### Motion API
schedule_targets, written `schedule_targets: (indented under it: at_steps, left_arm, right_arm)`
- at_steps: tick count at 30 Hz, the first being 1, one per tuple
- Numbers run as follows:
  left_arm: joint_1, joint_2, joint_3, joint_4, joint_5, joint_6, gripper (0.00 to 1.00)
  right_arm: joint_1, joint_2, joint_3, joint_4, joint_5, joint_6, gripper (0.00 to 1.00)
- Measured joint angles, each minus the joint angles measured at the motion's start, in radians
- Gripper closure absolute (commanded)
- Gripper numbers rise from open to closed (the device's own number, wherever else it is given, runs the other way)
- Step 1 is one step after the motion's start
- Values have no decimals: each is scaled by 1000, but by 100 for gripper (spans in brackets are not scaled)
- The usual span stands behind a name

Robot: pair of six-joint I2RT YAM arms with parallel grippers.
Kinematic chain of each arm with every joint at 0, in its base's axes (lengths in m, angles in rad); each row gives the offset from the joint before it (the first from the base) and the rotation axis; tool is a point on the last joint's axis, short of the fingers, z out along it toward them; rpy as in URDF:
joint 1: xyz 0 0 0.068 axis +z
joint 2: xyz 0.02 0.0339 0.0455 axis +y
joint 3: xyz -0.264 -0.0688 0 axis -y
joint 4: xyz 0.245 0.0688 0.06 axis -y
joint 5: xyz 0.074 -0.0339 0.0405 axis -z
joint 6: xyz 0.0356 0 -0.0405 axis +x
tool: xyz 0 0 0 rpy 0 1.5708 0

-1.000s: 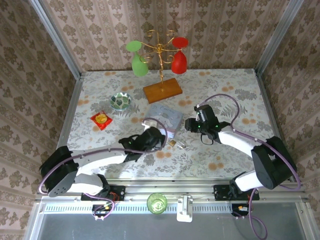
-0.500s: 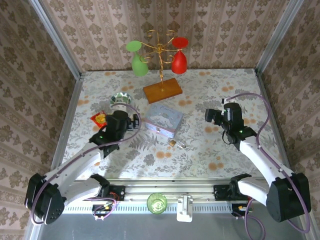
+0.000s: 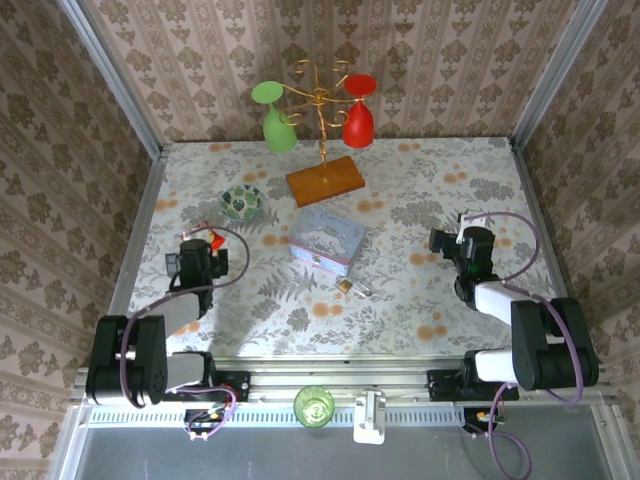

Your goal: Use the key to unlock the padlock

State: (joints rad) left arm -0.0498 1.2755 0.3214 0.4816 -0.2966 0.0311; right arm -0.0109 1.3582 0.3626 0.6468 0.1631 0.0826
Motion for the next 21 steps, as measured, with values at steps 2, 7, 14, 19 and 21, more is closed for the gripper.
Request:
schedule_targets:
  at_steps: [2,7,14,19,21]
  left_arm:
    - [20,40,5,106,69,0,0]
    - [37,182,8,339,188,0,0]
    - [39,283,34,398,230,0,0]
    - [27,283,45,420,204,0,0]
    - [19,283,45,430,181,0,0]
  right_arm:
    - [-2,76,0,102,-22,0,0]
    - [-2,164,-5,186,-62,2,0]
    - [-1,163,-2,211,-74,-1,0]
    - [11,163,1,208,-72,-3,0]
    - [22,163,8,207,-70,-9,0]
